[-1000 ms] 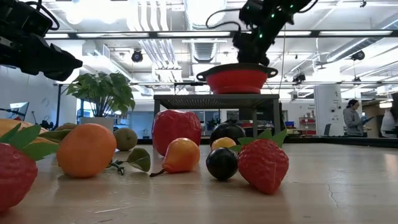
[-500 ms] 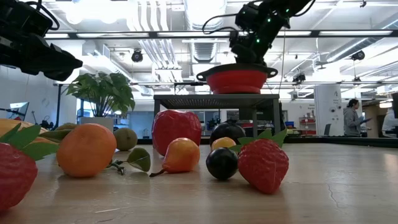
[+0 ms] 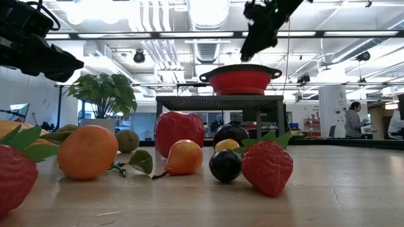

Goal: Pick & Place Fruit
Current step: Put the peach into the strainer bowl on the shelf, then put the strawberry into the strainer bowl on the shelf

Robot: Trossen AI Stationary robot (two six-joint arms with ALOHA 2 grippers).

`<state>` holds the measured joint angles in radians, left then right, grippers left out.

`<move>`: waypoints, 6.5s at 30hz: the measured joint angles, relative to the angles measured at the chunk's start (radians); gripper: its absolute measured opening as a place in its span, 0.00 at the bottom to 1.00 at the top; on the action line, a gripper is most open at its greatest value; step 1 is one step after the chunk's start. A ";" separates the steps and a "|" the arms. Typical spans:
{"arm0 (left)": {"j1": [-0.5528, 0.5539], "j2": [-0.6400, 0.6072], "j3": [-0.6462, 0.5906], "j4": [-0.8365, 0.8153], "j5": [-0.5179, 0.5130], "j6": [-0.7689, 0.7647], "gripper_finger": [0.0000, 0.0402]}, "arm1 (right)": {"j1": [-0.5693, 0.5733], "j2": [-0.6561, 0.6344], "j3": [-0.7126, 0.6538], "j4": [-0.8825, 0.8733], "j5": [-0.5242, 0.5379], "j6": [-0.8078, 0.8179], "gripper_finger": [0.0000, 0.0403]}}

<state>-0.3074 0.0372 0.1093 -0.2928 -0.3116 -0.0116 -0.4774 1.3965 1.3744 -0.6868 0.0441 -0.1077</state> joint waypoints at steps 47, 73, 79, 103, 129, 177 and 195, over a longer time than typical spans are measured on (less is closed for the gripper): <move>0.000 0.000 0.000 0.000 0.000 0.000 0.05 | 0.971 0.371 -0.374 0.690 0.229 0.183 0.60; 0.000 0.000 0.000 0.000 0.000 0.000 0.05 | 0.851 0.438 -0.384 0.734 0.094 0.137 0.71; 0.000 0.001 0.000 -0.003 0.000 0.000 0.05 | 0.842 0.507 -0.384 0.761 0.097 0.122 0.66; 0.000 0.003 0.000 -0.016 0.000 0.000 0.05 | 0.830 0.543 -0.383 0.780 0.089 0.135 0.32; 0.000 0.005 0.000 -0.023 0.000 0.000 0.05 | 0.496 -0.029 -0.230 0.358 0.086 -0.029 0.30; 0.000 0.005 0.000 -0.031 0.000 0.000 0.05 | -0.094 0.187 0.148 0.027 -0.071 0.030 0.70; 0.000 0.005 0.000 -0.031 0.000 0.000 0.05 | 0.227 0.168 0.208 -0.152 -0.071 -0.008 0.58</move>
<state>-0.3073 0.0422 0.1097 -0.3233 -0.3115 -0.0116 -0.2499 1.5645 1.5822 -0.8389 -0.0266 -0.1157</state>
